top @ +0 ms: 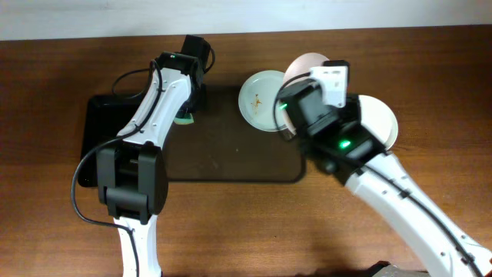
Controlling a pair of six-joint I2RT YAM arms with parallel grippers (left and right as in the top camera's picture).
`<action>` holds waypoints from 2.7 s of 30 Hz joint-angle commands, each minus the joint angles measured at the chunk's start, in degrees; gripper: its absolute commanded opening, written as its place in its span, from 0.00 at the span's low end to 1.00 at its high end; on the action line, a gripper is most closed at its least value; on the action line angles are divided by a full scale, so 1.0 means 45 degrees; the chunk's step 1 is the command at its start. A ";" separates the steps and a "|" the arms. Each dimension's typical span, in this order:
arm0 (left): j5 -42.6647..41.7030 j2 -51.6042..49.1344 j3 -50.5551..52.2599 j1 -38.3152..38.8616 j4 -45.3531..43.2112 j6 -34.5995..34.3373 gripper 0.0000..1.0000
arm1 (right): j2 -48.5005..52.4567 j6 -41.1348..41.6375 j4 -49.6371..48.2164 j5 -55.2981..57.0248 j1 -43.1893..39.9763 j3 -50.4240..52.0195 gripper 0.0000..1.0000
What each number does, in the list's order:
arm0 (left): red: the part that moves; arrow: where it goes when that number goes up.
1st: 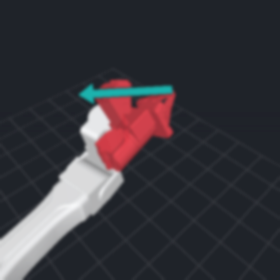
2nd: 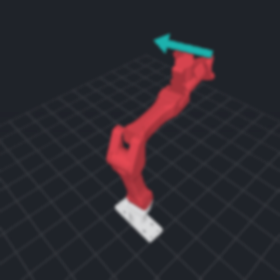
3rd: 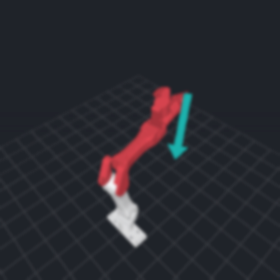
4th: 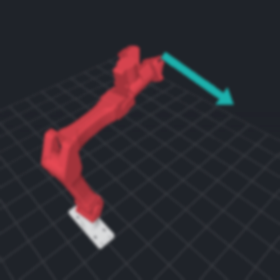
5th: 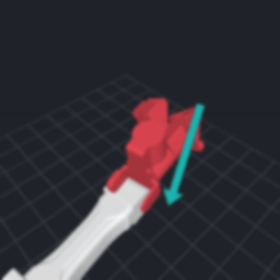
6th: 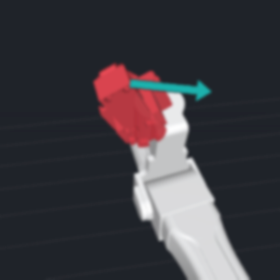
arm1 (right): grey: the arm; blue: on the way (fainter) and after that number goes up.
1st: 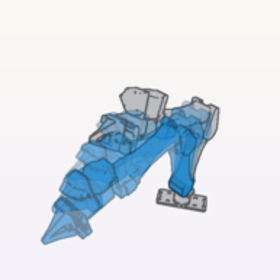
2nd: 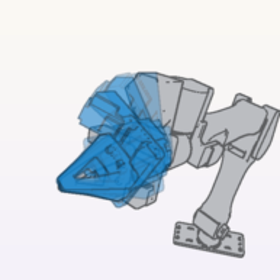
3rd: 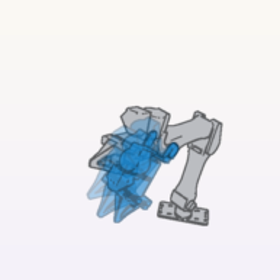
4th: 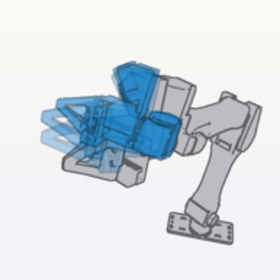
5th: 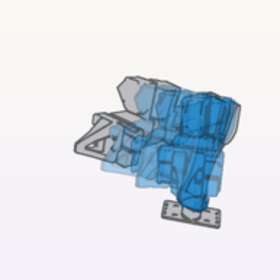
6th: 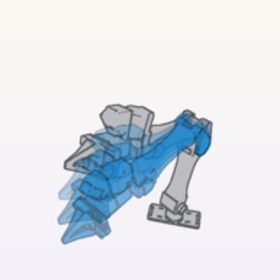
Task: Clean dirty plates on tray and stack at the side
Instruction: 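Carry the scrubbed plate with the right gripper onto the plate at right, then hold the pale blue plate with the right gripper and scrub it with the sponge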
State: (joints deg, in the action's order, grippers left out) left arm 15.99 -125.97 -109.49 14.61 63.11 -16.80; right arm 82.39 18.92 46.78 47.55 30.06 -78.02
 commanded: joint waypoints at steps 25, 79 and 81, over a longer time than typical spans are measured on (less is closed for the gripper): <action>-0.0189 0.0019 -0.0097 -0.0034 -0.0539 -0.0117 0.06 | 0.5450 0.0073 0.2055 -1.2808 -0.9986 -0.3245 0.68; -0.0510 0.0019 -0.0097 -0.0034 -0.0583 -0.0112 0.06 | 1.1944 0.4546 0.0612 -1.3731 -0.1603 -0.6008 0.04; -0.0510 0.0019 -0.0097 -0.0034 -0.0583 -0.0112 0.06 | 1.1944 0.5683 0.1379 -1.3036 -0.1481 -0.6008 0.04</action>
State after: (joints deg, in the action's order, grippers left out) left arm 13.87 -126.02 -109.49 14.61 60.58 -16.80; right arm 134.10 37.60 50.98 -17.15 22.68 -105.73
